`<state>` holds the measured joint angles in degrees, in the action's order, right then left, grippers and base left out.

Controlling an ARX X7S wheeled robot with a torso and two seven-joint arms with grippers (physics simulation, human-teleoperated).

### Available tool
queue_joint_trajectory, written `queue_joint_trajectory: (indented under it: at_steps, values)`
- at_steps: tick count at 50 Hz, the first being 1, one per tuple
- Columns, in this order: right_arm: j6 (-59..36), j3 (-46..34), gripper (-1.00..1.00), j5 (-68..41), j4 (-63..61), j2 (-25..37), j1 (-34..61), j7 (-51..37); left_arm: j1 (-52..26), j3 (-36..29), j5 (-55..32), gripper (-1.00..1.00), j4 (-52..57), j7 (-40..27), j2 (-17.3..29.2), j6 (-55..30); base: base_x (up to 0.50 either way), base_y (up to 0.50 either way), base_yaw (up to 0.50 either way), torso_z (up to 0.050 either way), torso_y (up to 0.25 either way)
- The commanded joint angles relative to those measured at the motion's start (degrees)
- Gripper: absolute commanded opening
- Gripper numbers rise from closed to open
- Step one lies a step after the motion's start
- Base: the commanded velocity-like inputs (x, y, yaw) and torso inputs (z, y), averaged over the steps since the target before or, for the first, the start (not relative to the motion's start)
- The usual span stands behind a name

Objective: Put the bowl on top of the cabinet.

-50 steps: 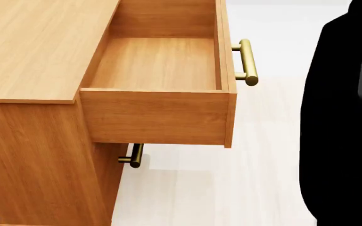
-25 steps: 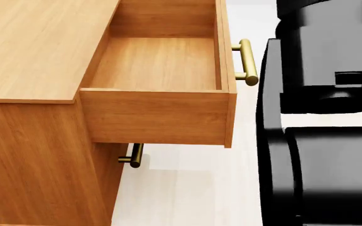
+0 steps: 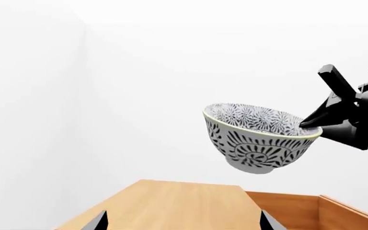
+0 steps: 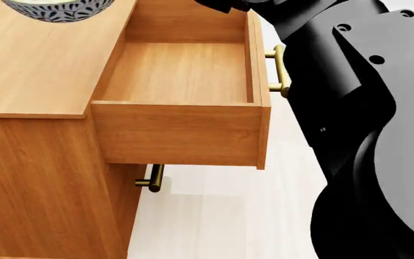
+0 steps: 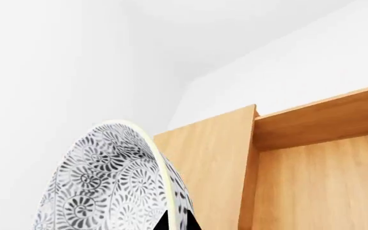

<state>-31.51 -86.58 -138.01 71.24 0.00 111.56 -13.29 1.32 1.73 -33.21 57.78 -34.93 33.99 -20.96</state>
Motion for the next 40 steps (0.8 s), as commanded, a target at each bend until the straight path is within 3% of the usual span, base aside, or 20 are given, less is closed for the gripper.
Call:
queue_joint_trajectory:
  at_steps: [1, 40]
  values:
    - [1.8, -7.8, -1.0, -11.3, -3.7, 0.0, 0.2, 1.8, 0.1, -0.1, -0.6, 1.0, 0.0, -0.7, 0.6, 0.6, 0.0, 0.0, 0.0, 0.0, 0.0]
    - [6.0, -6.0, -1.0, -13.1, -11.8, 0.0, -4.3, 1.2, 1.0, 0.1, -2.4, 1.0, -0.1, -2.6, 2.9, 3.4, 0.0, 0.0, 0.0, 0.0, 0.0]
